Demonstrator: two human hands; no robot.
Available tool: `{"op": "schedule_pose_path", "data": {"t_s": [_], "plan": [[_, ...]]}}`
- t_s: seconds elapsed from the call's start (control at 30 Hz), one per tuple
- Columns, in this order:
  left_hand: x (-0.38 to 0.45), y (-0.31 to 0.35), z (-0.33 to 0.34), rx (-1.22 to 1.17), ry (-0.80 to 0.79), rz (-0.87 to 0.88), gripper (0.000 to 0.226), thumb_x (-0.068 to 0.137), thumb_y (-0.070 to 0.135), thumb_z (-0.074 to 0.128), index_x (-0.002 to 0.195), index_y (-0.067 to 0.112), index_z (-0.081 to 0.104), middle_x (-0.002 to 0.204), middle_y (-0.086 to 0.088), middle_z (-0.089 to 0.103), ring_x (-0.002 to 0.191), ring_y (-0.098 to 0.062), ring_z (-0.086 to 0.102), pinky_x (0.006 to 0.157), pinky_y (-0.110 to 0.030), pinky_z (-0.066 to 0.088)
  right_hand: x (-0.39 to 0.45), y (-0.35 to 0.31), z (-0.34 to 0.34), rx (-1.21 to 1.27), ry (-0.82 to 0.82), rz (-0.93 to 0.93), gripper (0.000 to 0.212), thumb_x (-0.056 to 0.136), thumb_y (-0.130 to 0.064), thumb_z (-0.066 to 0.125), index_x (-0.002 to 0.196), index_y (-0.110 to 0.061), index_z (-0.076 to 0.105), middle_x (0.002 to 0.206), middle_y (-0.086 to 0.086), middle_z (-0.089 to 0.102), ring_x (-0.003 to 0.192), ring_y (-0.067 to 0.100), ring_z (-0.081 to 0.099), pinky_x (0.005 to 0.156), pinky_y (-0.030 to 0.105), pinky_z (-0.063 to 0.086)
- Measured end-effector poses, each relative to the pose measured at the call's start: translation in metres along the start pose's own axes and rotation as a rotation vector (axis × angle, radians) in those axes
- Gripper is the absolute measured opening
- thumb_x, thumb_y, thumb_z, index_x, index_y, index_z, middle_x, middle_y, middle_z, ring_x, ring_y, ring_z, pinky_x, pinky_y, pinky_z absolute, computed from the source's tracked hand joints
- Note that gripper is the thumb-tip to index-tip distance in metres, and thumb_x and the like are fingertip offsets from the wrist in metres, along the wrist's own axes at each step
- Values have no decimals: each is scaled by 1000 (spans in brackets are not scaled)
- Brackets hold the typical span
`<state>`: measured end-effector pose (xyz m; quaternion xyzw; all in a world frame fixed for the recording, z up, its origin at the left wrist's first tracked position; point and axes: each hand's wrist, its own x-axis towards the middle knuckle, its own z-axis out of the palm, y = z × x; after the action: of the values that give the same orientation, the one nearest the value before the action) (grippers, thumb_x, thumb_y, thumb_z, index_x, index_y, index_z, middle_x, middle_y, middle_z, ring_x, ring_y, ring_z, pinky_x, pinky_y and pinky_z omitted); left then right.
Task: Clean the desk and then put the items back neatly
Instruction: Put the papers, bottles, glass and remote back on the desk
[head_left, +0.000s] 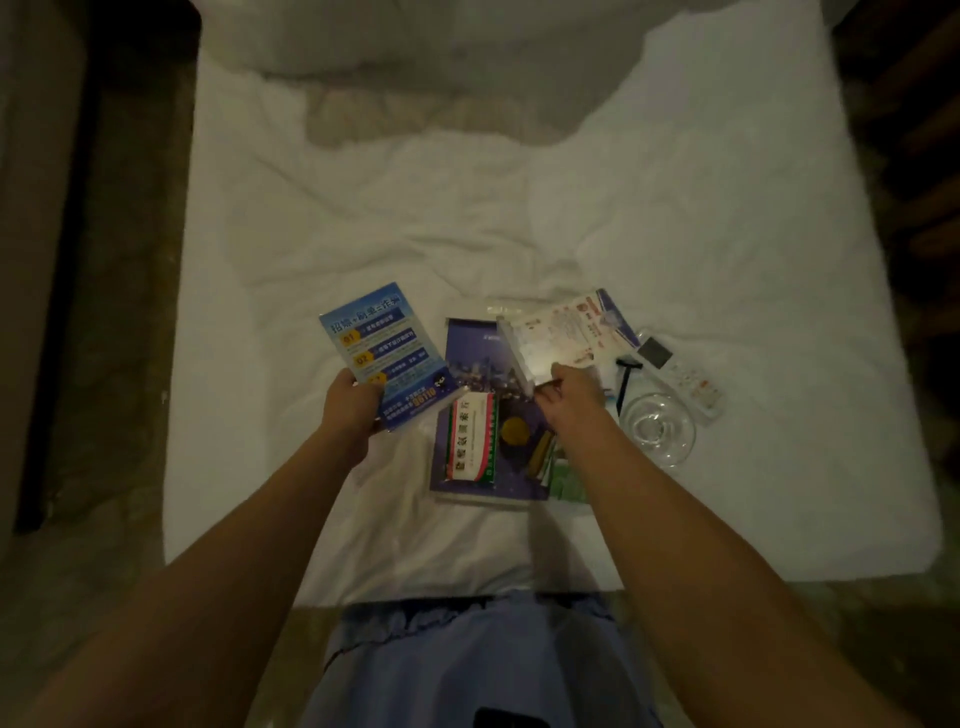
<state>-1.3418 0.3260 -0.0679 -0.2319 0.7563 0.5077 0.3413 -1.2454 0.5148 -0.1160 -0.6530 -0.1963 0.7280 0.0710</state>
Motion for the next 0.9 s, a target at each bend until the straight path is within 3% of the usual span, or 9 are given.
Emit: {"op": "schedule_pose_path", "data": {"t_s": [0.07, 0.13, 0.23, 0.33, 0.47, 0.53, 0.67, 0.77, 0.9], "plan": [[-16, 23, -4, 3, -33, 60, 34, 94, -3, 42, 127, 2, 46, 123, -20, 58, 91, -26, 59, 61, -31, 48, -27, -14, -6, -33, -16, -110, 8, 91, 2, 54, 98, -2, 56, 90, 14, 58, 74, 24, 58, 68, 33, 52], [-35, 47, -6, 20, -78, 133, 33, 94, -2, 41, 127, 3, 47, 122, -19, 58, 94, -27, 57, 63, -32, 48, -59, -27, -16, -129, -25, -280, 19, 89, 3, 55, 74, -8, 51, 78, 11, 55, 58, 18, 48, 52, 27, 46], [-70, 73, -8, 64, -180, 258, 31, 96, 0, 40, 126, 2, 46, 119, -18, 57, 95, -27, 56, 75, -39, 46, -113, -34, -43, -280, -7, -524, 29, 85, 6, 58, 63, -10, 48, 68, 10, 51, 57, 19, 45, 53, 29, 41], [-108, 87, -4, 111, -307, 351, 26, 96, 0, 40, 119, 6, 48, 113, -15, 56, 94, -28, 56, 73, -38, 47, -174, -28, -78, -330, 71, -679, 17, 82, 6, 59, 70, -5, 55, 78, 12, 58, 68, 23, 53, 56, 30, 44], [-165, 86, 8, 208, -536, 456, 20, 95, -1, 44, 86, 15, 51, 91, -10, 59, 71, -22, 56, 50, -25, 51, -234, -9, -134, -249, 143, -753, 19, 85, 3, 59, 71, -11, 60, 99, 14, 67, 91, 31, 64, 83, 44, 56], [-194, 78, 20, 280, -649, 515, 20, 95, -1, 44, 86, 15, 52, 85, -8, 58, 69, -19, 56, 53, -27, 51, -259, 1, -167, -217, 194, -792, 15, 87, 0, 58, 77, -11, 62, 103, 12, 66, 96, 30, 64, 88, 45, 54], [-252, 46, 46, 395, -852, 570, 15, 93, -1, 46, 92, 11, 55, 99, -17, 60, 72, -22, 59, 68, -34, 51, -300, 29, -237, -150, 330, -821, 7, 93, -6, 55, 94, -9, 62, 105, 5, 64, 97, 22, 62, 87, 33, 53], [-302, 13, 72, 469, -989, 582, 11, 95, 0, 45, 99, 7, 52, 90, -12, 61, 72, -20, 58, 60, -32, 53, -328, 53, -294, -49, 416, -829, 8, 94, -8, 55, 96, -11, 62, 110, 6, 66, 94, 18, 62, 83, 29, 55], [-379, -35, 112, 579, -1179, 632, 13, 96, 1, 45, 100, 7, 55, 95, -11, 62, 76, -20, 60, 67, -33, 50, -371, 92, -376, 135, 529, -809, 8, 93, -7, 55, 99, -9, 60, 105, 3, 63, 97, 18, 62, 69, 21, 53]]}}
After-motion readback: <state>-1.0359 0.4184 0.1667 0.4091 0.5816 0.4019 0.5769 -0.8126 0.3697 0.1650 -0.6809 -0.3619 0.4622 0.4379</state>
